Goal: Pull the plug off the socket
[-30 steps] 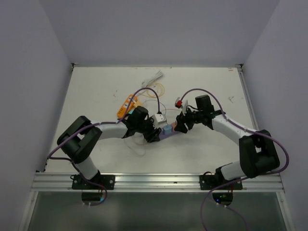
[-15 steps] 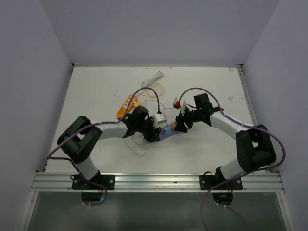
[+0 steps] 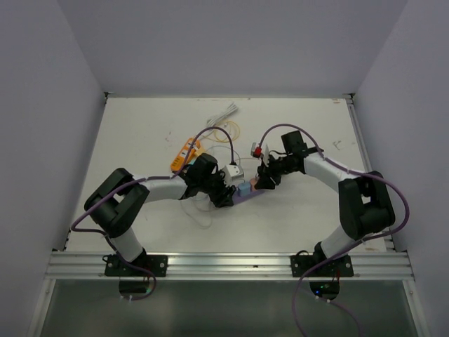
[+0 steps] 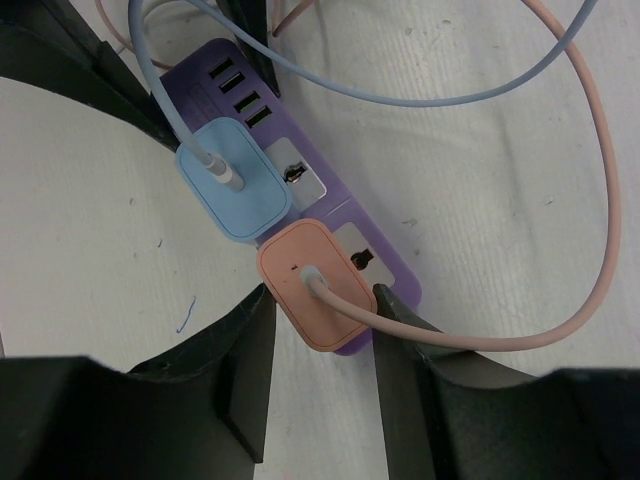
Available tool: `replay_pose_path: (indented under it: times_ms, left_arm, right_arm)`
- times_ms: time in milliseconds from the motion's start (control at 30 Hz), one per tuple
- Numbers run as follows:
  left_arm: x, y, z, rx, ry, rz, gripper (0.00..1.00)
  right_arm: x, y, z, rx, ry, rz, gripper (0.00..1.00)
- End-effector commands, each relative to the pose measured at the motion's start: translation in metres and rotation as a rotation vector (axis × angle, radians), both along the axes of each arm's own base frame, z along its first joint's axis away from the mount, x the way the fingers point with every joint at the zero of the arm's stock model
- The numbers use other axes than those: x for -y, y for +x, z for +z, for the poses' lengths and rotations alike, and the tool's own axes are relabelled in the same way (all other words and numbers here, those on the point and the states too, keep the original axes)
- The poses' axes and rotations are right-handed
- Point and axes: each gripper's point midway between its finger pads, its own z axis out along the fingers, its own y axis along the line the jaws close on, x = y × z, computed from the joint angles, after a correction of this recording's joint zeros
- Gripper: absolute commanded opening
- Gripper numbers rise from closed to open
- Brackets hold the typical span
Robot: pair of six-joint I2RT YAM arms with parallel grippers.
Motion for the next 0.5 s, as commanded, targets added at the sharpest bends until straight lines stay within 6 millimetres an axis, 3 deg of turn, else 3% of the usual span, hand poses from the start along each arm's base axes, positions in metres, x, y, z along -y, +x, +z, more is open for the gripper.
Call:
replay_pose_path:
  times_ms: [0, 100, 200, 467]
  left_arm:
    - [-0.002, -0.008, -0.009, -0.075, 0.025, 0.006, 0.00]
    - [-0.001, -0.010, -0.009, -0.084, 0.019, 0.002, 0.00]
    - [-0.001, -0.013, -0.009, -0.101, 0.010, -0.001, 0.00]
    - [-0.002, -0.029, -0.015, -0.166, -0.011, -0.012, 0.00]
  right_arm:
    - [-0.007, -0.003, 0.011, 0.008, 0.051, 0.055, 0.32]
    - [-0.008, -0.003, 0.012, 0.013, 0.054, 0.056, 0.27]
    - [-0.008, -0.002, 0.014, 0.021, 0.062, 0.057, 0.09]
    - [-0.011, -0.005, 0.026, 0.042, 0.129, 0.064, 0.00]
